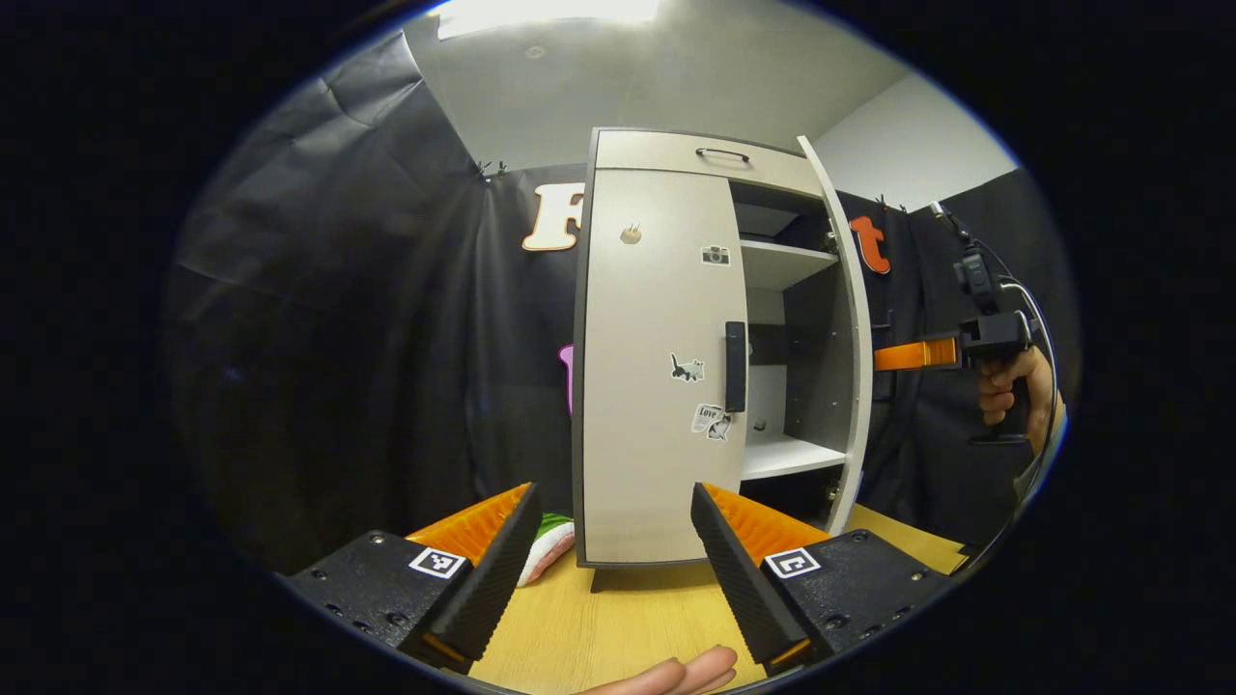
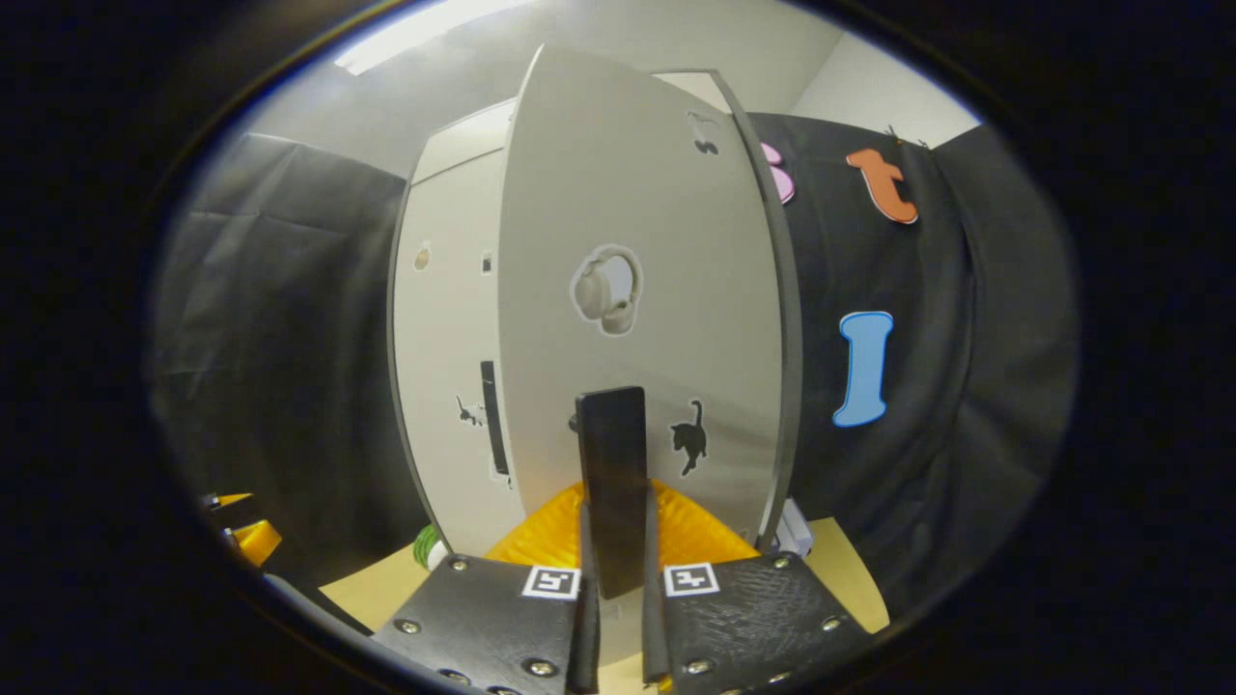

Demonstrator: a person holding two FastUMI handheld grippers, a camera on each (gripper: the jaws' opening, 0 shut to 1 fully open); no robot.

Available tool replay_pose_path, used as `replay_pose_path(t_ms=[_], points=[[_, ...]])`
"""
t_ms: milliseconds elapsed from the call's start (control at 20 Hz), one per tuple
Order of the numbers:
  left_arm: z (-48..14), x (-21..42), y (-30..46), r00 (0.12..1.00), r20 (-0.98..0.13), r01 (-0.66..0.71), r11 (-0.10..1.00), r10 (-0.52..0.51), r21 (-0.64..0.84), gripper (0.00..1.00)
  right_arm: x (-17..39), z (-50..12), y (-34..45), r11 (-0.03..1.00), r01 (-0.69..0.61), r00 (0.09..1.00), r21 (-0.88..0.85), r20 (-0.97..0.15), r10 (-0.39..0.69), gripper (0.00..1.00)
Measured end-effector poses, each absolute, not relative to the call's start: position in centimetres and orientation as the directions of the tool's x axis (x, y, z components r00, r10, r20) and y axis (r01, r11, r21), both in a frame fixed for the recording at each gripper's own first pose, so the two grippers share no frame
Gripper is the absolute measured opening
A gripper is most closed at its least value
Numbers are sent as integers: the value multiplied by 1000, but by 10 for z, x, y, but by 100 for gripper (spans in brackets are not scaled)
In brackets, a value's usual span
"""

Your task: Open the right door of the double-door shoe cabinet with the right hand, and open the left door with the left hand.

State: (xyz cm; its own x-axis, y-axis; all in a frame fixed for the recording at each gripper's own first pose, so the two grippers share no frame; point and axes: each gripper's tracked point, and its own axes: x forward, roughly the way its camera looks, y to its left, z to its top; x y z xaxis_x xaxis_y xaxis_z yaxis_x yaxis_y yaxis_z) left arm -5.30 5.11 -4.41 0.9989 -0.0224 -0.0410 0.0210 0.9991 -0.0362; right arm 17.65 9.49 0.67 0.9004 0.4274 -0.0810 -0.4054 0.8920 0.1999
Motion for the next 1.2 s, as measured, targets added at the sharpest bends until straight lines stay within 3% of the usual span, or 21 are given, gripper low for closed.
replay_pose_path(t_ms=[350,1050,1200], points=[[-54,-53,42,997,-57,40,998,-42,-46,94,176,5,88,898,-397,906,187,-72,416,17],[-64,-50,23,995,-69,72,996,-75,-53,97,180,-3,42,917,-332,937,222,-33,347,16],[-63,-51,13,994,-65,86,995,-89,-45,97,176,-12,11,944,-252,959,212,-76,274,17]])
